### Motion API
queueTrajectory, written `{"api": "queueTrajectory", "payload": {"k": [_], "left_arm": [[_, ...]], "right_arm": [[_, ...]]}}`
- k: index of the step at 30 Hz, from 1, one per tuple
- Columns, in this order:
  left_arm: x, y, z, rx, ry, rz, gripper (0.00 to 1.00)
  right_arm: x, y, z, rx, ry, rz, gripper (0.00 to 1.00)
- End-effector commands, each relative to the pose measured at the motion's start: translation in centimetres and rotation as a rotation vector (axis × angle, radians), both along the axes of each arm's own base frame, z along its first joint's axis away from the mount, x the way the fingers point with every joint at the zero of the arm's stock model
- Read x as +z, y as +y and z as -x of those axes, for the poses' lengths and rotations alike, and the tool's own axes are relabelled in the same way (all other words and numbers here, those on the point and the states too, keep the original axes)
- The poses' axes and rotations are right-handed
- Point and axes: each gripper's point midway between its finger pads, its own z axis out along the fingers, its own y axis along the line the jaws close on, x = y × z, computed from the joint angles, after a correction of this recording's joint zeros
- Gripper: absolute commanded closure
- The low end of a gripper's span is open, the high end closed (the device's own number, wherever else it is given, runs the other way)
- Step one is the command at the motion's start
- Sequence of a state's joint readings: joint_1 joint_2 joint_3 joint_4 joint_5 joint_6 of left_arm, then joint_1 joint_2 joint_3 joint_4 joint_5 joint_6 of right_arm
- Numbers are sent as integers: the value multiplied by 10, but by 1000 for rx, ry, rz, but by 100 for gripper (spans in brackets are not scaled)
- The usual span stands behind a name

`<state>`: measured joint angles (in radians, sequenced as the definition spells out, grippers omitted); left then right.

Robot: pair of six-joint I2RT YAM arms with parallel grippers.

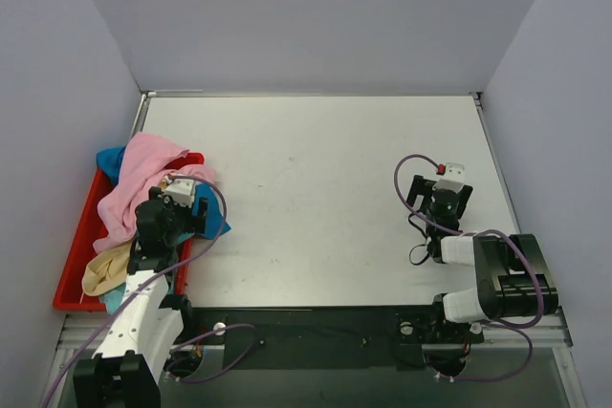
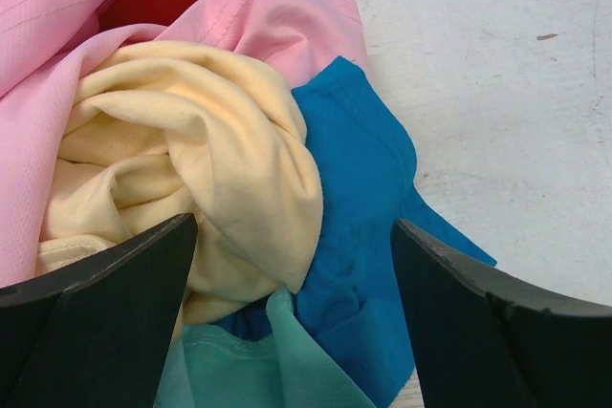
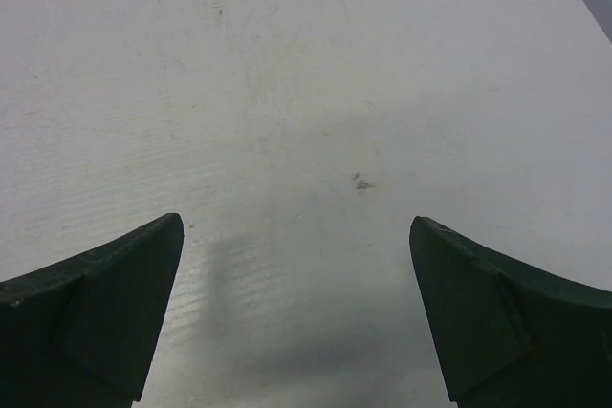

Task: Fold and stack the t-shirts
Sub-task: Grab crumpled tshirt from bin with the left arm

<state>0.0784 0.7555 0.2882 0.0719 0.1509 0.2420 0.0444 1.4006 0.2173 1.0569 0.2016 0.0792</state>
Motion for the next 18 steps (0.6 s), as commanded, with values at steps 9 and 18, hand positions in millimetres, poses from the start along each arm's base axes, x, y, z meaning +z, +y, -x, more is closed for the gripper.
{"api": "queueTrajectory", "payload": {"k": [9, 18], "left_arm": [[58, -2, -8, -89, -66, -109, 7], [130, 4, 2, -80, 151, -112, 7]], "right_arm": [[17, 1, -12, 16, -63, -25, 0], [141, 45, -21, 191, -208, -210, 0]]}}
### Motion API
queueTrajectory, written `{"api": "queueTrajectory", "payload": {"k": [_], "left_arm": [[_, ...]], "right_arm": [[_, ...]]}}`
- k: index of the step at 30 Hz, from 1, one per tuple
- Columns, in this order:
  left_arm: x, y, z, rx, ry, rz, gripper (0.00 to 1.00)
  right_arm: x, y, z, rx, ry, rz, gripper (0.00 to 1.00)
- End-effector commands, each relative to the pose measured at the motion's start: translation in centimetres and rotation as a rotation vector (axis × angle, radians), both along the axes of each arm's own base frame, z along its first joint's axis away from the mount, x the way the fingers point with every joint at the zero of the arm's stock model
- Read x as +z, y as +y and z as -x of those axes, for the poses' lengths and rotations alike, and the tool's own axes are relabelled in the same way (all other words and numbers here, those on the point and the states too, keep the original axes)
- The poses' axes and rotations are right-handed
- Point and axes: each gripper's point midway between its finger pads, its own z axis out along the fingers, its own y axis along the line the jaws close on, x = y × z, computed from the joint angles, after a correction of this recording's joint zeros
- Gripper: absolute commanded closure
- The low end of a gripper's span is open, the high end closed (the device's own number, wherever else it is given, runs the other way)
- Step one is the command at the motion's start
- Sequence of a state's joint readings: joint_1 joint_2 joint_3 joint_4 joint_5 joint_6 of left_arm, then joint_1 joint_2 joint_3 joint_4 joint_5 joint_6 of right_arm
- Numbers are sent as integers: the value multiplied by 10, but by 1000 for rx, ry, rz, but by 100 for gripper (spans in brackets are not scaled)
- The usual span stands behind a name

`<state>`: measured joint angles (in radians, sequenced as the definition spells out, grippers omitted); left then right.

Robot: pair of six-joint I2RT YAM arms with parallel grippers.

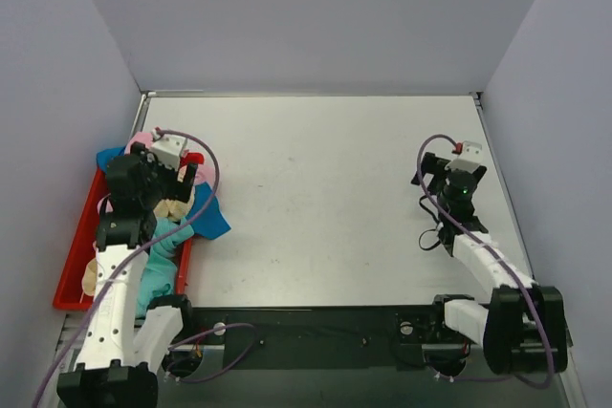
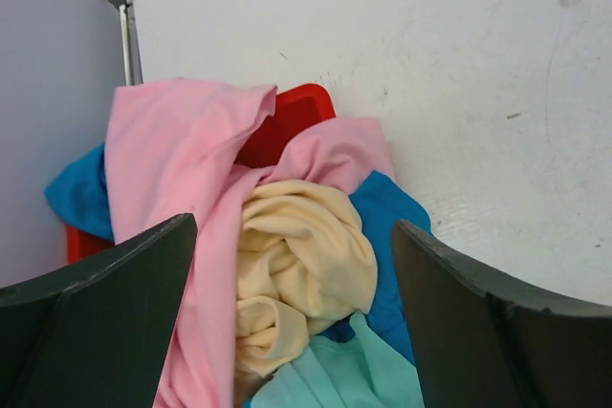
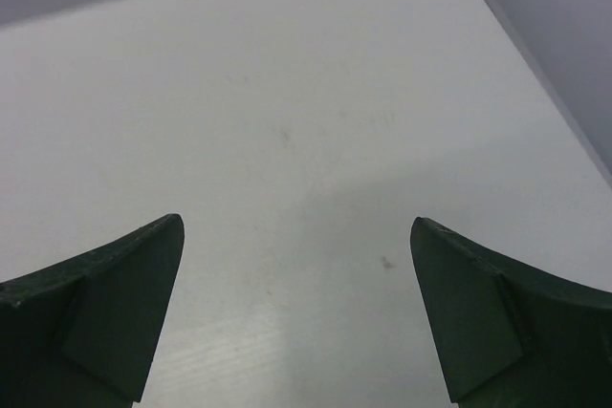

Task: Fold and stack the t-shirts
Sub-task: Grab crumpled tshirt from bin with the left arm

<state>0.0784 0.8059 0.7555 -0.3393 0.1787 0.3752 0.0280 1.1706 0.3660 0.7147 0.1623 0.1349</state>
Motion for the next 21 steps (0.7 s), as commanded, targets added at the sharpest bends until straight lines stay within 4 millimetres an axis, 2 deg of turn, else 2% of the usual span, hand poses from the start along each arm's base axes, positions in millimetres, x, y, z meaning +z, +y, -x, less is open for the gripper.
{"api": "queueTrajectory", "payload": {"k": [1, 2, 3, 4, 5, 6, 7, 8, 9, 10, 11, 14, 16, 19, 21], "left_arm": [[6, 3, 12, 1, 234, -7, 7], [6, 5, 15, 8, 273, -6, 7], [-6, 7, 10, 27, 328, 4, 7], [-13, 12, 7, 49, 356, 4, 8], [-29, 16, 1, 64, 411, 8, 9], [-33, 21, -4, 89, 424, 19, 11], [-45, 26, -13, 102, 468, 30, 13], [-51, 26, -18, 106, 494, 47, 16], [-55, 31, -26, 119, 517, 54, 17], [-59, 31, -31, 131, 532, 70, 19], [-62, 33, -38, 140, 548, 81, 19], [-57, 38, -47, 173, 553, 94, 22], [-45, 36, -51, 156, 526, 93, 22], [-15, 37, -58, 137, 460, 75, 21], [-8, 42, -67, 144, 439, 51, 18]], "right_arm": [[108, 61, -6, 288, -191, -163, 0], [117, 79, -1, 349, -181, -163, 0], [127, 87, 4, 369, -144, -152, 1], [131, 110, 10, 445, -124, -112, 2], [137, 118, 16, 459, -83, -92, 3], [130, 139, 26, 532, -25, -71, 4], [140, 150, 29, 574, -28, -72, 5], [134, 167, 39, 639, 24, -70, 5], [143, 183, 44, 700, 20, -82, 7], [133, 188, 52, 720, 76, -85, 8], [133, 197, 57, 752, 85, -88, 9], [128, 212, 70, 807, 116, -97, 9], [124, 223, 80, 870, 133, -108, 9], [121, 230, 90, 911, 160, -112, 9], [118, 233, 95, 943, 176, -115, 9]]}}
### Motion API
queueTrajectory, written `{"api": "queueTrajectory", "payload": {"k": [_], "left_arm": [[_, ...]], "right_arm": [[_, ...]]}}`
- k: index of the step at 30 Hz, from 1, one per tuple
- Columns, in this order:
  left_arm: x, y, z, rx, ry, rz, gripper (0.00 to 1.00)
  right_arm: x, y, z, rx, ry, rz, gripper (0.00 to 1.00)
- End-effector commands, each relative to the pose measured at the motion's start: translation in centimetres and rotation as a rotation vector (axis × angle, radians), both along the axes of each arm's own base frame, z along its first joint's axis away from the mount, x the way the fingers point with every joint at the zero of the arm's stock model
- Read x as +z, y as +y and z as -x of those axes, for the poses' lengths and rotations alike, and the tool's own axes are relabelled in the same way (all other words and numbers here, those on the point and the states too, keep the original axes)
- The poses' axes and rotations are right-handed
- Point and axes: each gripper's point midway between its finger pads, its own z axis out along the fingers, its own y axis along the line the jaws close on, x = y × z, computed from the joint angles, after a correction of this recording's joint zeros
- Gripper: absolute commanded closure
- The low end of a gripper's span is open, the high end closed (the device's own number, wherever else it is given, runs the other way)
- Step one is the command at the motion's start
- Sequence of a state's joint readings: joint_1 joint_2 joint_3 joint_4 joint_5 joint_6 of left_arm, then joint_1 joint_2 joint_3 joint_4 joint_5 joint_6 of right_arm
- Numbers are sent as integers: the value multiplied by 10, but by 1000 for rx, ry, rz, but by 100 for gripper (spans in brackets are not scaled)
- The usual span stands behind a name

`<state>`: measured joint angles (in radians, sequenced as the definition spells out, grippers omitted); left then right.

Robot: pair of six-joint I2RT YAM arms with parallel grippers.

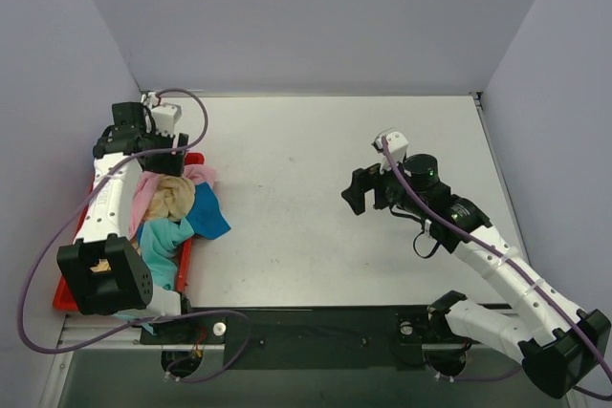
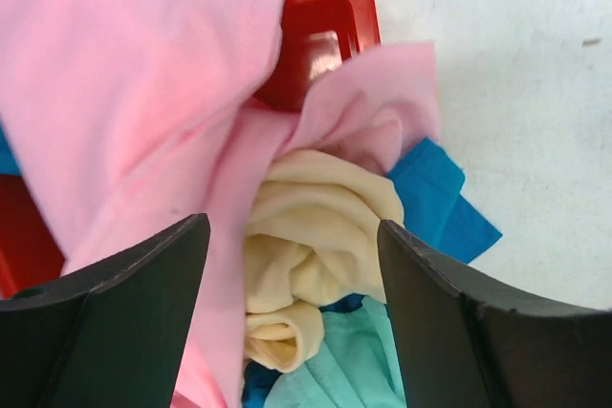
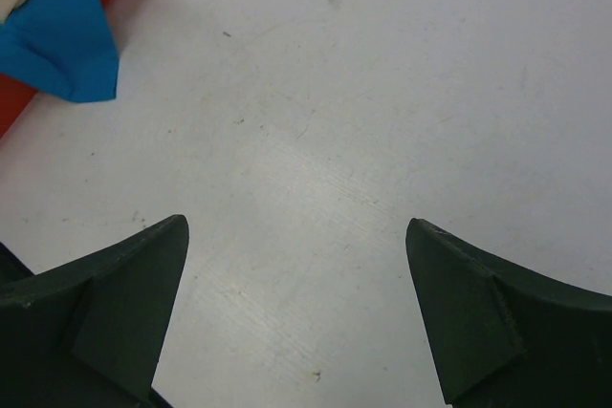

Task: Fold and stack the t-shirts
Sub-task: Grab crumpled tshirt from bin with the left arm

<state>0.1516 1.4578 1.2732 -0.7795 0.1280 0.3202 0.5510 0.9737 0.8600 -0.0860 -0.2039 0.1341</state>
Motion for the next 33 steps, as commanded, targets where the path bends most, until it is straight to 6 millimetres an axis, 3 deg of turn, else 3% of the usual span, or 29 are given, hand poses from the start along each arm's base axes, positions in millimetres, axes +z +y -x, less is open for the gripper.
{"api": "queueTrajectory", "payload": {"k": [1, 2, 7, 11, 13, 14, 15, 16, 17, 18, 21, 25, 26, 27, 28, 29, 30, 33], "left_arm": [[46, 9, -24, -2, -124, -46, 18], [44, 14, -31, 10, -126, -67, 18], [-1, 27, -62, -10, -23, -112, 17], [-12, 39, -82, -14, -8, -161, 16], [-12, 46, -87, 2, -3, -186, 24], [-12, 47, -88, 9, -5, -189, 41], [-10, 48, -88, 14, -9, -188, 50], [-9, 47, -88, 9, -13, -184, 68], [-5, 43, -85, 0, -23, -175, 76], [-3, 42, -83, -1, -29, -171, 98], [19, 41, -73, 6, -86, -178, 100], [75, 34, -62, 9, -241, -175, 100], [105, 30, -56, 6, -312, -175, 100], [120, 28, -53, 8, -350, -168, 100], [153, 21, -44, -8, -434, -160, 100], [171, 18, -40, -16, -479, -156, 100], [204, 9, -28, -39, -566, -150, 100], [253, -5, -2, -97, -689, -156, 100]], "right_arm": [[0, 11, 17, 93, 32, -11, 9], [0, 12, 17, 100, 28, -6, 9], [-3, 10, 13, 85, 8, 22, 9], [-7, 10, 15, 93, 26, 35, 9], [-10, 11, 17, 102, 39, 41, 9], [-9, 10, 16, 99, 36, 40, 9], [-9, 10, 16, 100, 35, 41, 9], [-9, 11, 16, 102, 32, 39, 9], [-9, 10, 15, 99, 28, 39, 9], [-7, 11, 15, 100, 23, 34, 9], [-6, 14, 16, 113, 24, 21, 9], [-4, 18, 17, 121, 27, 7, 9], [2, 21, 18, 129, 18, -1, 9], [4, 22, 19, 135, 15, -4, 9], [10, 26, 21, 148, 3, -9, 9], [15, 27, 22, 153, -11, -16, 9], [20, 31, 25, 172, -22, -19, 9], [34, 40, 31, 206, -61, -28, 9]]}}
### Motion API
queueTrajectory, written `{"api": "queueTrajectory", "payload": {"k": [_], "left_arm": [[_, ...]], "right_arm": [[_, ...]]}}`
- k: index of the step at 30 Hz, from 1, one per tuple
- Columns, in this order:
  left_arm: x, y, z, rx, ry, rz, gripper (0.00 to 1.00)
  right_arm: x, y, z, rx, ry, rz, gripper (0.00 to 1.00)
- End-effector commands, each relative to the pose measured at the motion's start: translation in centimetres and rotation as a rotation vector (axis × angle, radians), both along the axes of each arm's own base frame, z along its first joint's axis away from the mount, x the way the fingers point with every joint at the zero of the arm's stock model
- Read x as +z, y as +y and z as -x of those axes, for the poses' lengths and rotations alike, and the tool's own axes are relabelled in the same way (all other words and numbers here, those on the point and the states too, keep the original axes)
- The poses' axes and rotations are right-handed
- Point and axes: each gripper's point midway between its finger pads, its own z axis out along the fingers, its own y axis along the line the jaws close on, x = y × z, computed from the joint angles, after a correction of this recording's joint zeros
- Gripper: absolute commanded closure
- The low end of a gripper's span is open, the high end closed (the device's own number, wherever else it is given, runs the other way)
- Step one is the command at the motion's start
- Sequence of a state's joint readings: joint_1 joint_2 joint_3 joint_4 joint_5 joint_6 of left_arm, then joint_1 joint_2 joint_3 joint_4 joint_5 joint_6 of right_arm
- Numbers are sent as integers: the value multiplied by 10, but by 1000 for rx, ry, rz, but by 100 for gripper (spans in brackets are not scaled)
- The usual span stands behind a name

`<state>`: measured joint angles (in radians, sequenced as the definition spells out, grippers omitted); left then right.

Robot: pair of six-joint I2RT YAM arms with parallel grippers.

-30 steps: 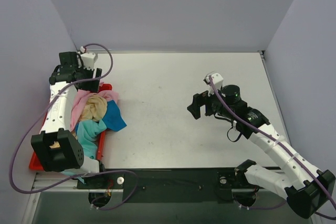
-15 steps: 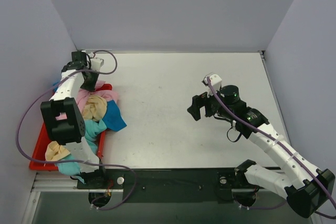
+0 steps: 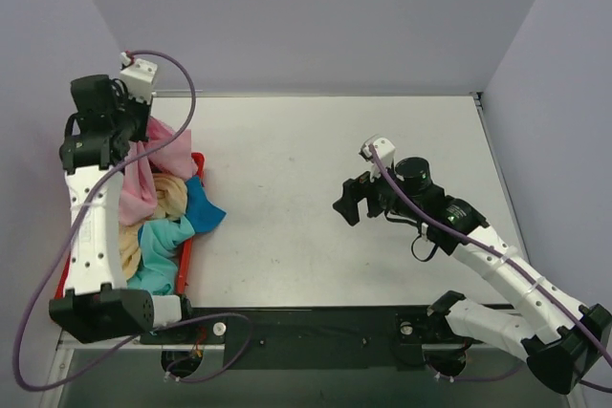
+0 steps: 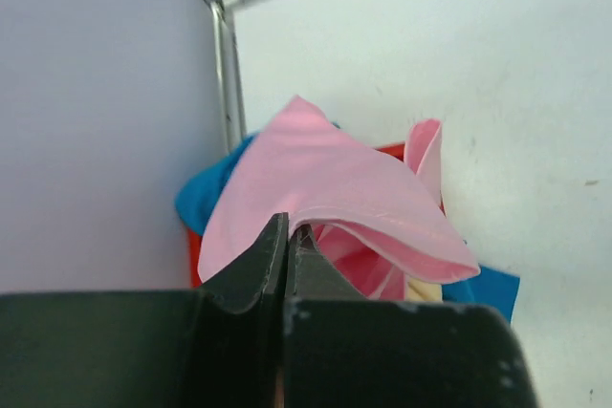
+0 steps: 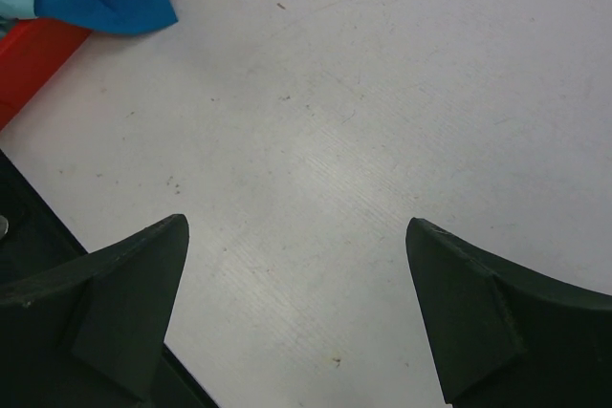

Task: Fold and stack the t-shirts
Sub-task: Grab crumpled tshirt from bin with the left arm, then move the tshirt to the center of the board

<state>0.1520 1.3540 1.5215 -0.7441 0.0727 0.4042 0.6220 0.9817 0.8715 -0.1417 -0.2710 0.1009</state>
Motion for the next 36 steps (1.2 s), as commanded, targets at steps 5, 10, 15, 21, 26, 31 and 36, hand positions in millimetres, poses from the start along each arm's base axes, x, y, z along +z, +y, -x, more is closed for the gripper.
{"api": "queueTrajectory", "payload": {"k": [5, 10, 15, 21, 26, 31, 36], "left_arm": [[170, -50, 70, -205, -443, 9, 100], [232, -116, 107, -464, -547, 221, 100], [226, -196, 111, -741, -438, 463, 100], [176, -279, 91, -889, -214, 577, 100], [130, -331, 60, -927, -38, 670, 100], [35, -341, -19, -773, 75, 616, 100], [-49, -338, -78, -711, 160, 514, 41]], "right_arm": [[63, 45, 18, 158, -147, -120, 9], [103, 84, 40, 343, -222, -150, 9], [108, 64, 10, 170, -202, -99, 4], [63, 3, -22, -88, 9, -27, 7], [31, -58, -34, -314, 54, 144, 6], [-2, -111, -59, -500, 195, 183, 8], [-47, -123, -74, -559, 312, 427, 16]]}}
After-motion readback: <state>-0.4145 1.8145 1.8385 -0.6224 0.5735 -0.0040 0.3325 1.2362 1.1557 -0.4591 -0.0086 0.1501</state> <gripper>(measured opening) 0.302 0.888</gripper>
